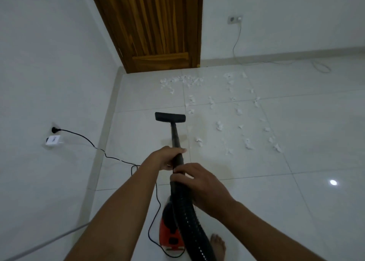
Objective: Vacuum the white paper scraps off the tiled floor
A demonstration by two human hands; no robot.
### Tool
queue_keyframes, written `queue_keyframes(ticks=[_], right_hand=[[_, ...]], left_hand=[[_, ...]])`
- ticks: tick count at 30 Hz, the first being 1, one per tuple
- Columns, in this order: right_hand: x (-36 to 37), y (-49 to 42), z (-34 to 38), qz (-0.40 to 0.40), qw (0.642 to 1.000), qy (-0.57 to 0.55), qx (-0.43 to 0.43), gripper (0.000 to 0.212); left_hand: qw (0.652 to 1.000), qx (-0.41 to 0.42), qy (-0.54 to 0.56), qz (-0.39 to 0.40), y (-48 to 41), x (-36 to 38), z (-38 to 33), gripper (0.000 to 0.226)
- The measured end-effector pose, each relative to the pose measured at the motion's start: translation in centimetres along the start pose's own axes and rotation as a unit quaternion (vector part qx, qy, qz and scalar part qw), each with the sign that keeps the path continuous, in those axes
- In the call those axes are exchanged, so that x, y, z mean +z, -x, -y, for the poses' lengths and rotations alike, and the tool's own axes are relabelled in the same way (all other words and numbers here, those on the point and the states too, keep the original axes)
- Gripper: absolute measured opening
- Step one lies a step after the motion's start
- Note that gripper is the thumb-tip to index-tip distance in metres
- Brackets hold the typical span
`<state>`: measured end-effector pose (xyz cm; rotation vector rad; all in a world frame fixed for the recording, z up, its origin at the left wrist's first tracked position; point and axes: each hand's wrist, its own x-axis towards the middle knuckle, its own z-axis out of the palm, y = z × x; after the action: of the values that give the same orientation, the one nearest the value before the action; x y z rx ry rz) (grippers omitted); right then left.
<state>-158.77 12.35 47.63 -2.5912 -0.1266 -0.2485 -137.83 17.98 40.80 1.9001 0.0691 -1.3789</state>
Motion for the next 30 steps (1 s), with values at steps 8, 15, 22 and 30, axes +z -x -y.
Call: queue_keyframes(ticks=[8, 15, 22, 30], right_hand=[[-4.7, 0.3, -1.6, 0.047, 0.699, -0.519, 0.489, 0.051], [-3.1, -2.2, 1.1, 0.064, 0.578, -0.654, 0.483, 0.090], [-2.9, -3.9, 0.7, 0.079, 0.665, -0.579, 0.466, 0.071], [-1.0, -6.3, -0.6, 0.094, 0.711, -0.536, 0.446, 0.075]], left_hand=[[0.995, 0.053, 0.006, -0.084, -1.3, 3.3, -3.1, 0.040], [0.990, 0.096, 0.049, -0.088, -1.0, 3.2, -5.3, 0.037], [0.983, 0.041, 0.176, -0.045, -0.5, 2.2, -7.2, 0.051], [0.984, 0.059, 0.133, -0.098, -2.9, 0.4, -6.6, 0.046]])
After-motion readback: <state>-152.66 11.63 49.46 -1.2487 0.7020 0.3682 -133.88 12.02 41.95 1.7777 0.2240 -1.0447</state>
